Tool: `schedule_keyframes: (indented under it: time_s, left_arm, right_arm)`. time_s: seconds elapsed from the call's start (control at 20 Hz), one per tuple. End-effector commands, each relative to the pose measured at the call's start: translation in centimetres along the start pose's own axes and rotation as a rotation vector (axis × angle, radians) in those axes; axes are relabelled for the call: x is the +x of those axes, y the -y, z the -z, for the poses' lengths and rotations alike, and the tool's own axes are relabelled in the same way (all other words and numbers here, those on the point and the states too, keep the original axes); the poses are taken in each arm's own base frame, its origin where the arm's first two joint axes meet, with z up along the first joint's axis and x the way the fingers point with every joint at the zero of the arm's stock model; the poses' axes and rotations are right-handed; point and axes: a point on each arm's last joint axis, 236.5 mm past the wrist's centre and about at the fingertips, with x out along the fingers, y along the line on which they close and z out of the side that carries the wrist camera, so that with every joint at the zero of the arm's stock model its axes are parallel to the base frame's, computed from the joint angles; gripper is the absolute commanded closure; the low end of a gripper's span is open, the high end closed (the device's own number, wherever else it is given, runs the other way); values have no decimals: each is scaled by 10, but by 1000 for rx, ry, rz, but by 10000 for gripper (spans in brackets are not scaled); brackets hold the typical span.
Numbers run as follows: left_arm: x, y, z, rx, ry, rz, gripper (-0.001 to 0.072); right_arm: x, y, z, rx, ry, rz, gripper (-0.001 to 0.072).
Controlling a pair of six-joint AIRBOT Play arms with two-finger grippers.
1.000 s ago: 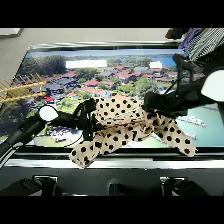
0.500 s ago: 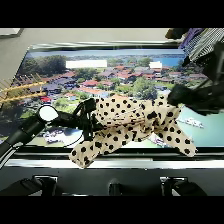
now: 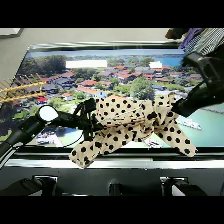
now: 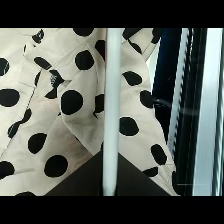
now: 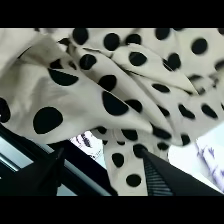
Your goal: Fold the clothes and pants, and hang the long-sleeved shirts on hangers.
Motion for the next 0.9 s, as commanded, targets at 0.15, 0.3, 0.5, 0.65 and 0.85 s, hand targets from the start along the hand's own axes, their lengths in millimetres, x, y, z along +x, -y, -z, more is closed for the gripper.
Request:
schedule_keyframes:
  time_s: [0.15, 0.3, 0.5, 0.65, 0.85]
  left_arm:
    - [0, 0, 0, 0, 0, 0, 685]
    - [0, 0, 0, 0, 0, 0, 685]
    - [0, 0, 0, 0, 0, 0, 684]
    - [0, 0, 0, -1, 0, 0, 683]
    - [0, -3, -1, -5, 3, -10, 464]
  right_arm:
    - [42, -21, -11, -367, 18, -257, 229]
    - [56, -23, -14, -375, 20, -317, 310]
    - [72, -31, -8, -421, 17, -408, 478]
    - [70, -39, -3, -426, 7, -447, 684]
    - [62, -37, -2, -437, 8, -403, 687]
